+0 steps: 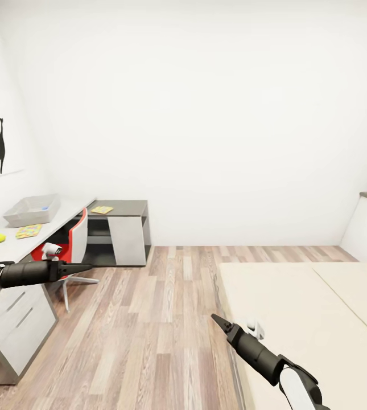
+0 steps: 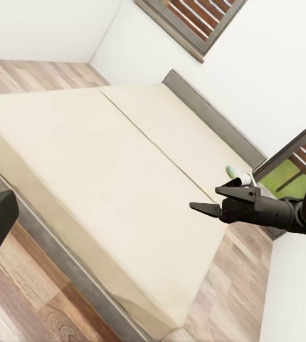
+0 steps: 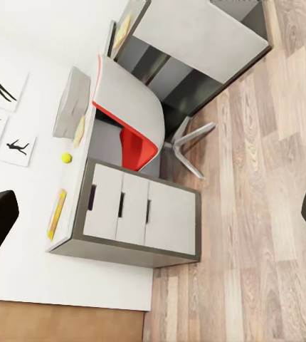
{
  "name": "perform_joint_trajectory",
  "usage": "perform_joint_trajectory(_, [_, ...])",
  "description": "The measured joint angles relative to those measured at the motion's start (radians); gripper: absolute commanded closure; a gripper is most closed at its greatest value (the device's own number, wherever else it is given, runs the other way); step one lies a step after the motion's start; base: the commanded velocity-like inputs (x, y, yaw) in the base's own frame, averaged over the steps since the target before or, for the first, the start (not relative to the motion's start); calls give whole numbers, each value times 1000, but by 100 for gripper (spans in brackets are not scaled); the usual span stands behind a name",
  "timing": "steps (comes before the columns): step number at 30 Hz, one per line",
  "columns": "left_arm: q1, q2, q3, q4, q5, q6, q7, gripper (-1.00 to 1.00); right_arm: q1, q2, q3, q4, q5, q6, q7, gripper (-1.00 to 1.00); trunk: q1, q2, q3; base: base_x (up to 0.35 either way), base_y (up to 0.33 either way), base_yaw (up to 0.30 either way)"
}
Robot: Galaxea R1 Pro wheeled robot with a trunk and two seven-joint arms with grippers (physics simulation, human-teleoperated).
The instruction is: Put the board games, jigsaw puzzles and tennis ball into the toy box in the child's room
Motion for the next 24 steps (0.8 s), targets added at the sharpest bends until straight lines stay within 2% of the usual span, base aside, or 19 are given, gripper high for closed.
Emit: perform_joint_trajectory(24, [0, 0, 0, 0, 0, 0, 0, -100, 0, -1, -1, 2, 0, 0, 0, -100, 0, 0, 0, 0, -7, 0])
